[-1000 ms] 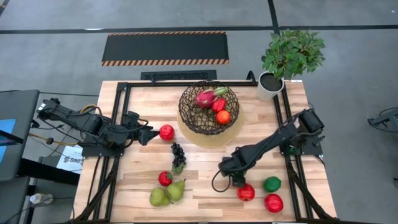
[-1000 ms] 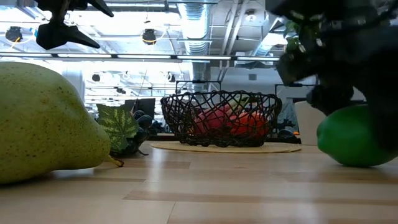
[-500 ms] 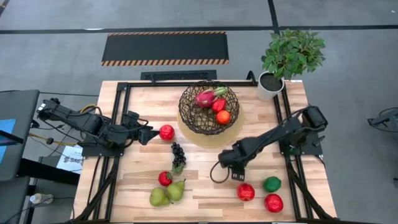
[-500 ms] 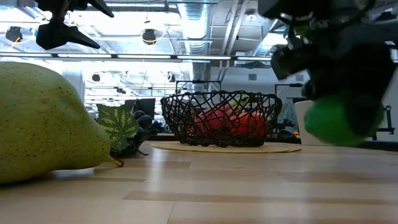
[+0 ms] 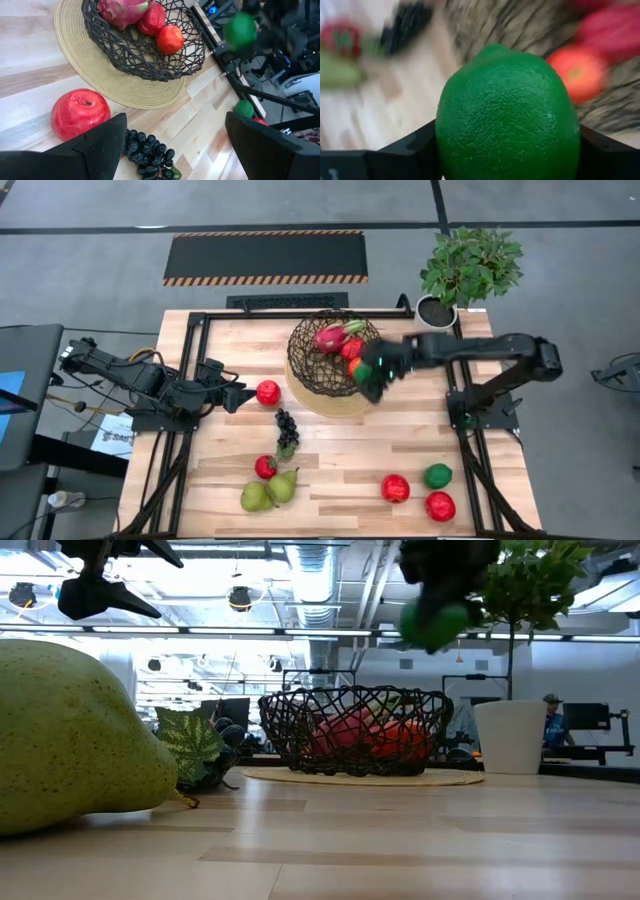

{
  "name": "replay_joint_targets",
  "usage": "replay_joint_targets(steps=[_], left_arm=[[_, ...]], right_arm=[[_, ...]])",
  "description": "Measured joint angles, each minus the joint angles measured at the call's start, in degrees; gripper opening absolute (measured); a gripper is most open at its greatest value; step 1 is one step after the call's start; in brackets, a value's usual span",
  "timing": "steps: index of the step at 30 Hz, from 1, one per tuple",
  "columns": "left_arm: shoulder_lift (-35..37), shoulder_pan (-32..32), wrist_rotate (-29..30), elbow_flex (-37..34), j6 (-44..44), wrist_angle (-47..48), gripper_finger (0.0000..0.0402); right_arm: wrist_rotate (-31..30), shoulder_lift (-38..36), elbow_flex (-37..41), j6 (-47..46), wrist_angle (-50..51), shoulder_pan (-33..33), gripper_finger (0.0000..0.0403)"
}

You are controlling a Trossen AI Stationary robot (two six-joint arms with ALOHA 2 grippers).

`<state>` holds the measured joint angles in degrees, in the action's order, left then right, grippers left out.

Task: Build produce basket
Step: Put the green lime into the black wire basket

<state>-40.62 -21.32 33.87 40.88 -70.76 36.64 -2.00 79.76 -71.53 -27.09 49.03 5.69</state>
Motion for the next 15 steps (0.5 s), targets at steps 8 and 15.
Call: replay_joint_targets(steps=[8, 15], left_arm=[[0.0, 0.0, 1.0, 0.0, -0.3, 0.0, 0.0324], [0.0, 0.0, 1.4, 0.0, -0.4, 0.1, 0.0324]], right_arm=[[0.0, 8.8, -7.6, 8.7, -2.3, 8.5, 0.0305], [2.5, 21.0, -13.5, 14.5, -4.6, 9.7, 0.0306]])
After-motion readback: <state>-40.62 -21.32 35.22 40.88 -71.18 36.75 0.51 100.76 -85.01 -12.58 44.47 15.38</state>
